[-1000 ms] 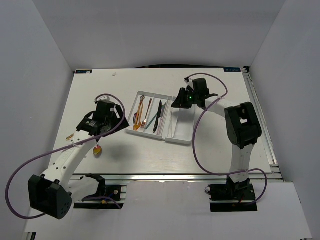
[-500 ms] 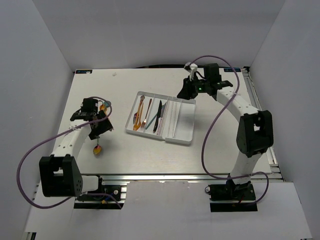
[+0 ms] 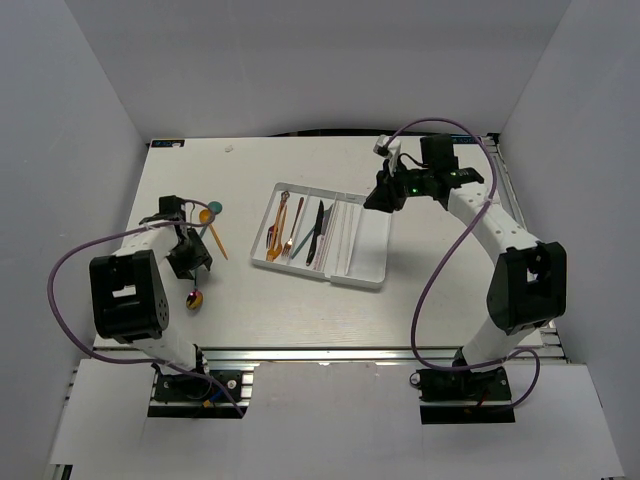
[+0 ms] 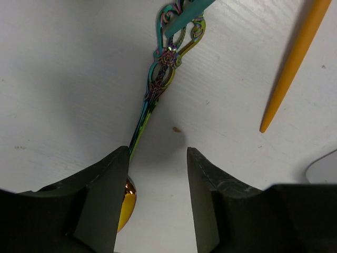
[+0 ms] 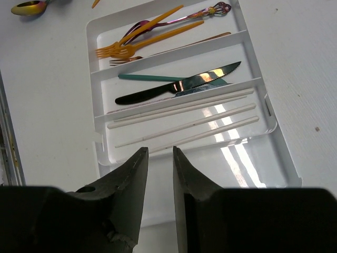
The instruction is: Sort the eating utensils into containers
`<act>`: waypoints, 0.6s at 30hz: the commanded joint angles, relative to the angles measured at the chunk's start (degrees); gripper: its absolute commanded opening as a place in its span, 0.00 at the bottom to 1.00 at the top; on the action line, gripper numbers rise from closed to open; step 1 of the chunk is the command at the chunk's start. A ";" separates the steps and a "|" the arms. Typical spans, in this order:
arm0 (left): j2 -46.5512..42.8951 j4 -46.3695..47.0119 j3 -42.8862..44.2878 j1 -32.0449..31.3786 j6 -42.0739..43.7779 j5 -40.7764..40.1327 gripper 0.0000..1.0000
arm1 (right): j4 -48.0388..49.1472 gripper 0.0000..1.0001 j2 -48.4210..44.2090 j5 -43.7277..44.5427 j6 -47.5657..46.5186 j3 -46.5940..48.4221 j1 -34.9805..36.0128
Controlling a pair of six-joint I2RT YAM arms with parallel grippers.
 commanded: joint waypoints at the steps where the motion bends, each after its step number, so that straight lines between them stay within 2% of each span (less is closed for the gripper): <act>1: 0.45 2.72 1.60 0.34 2.46 1.22 0.58 | -0.35 0.32 -2.56 -2.03 -1.44 -0.29 -1.37; 12: 3.44 3.60 1.95 0.52 6.15 -2.03 0.53 | 0.26 0.32 -4.49 -2.56 -0.56 -3.11 -2.78; 18: 2.22 3.43 2.04 0.61 5.89 -0.54 0.51 | 0.35 0.32 -5.20 -2.65 -0.38 -3.72 -3.13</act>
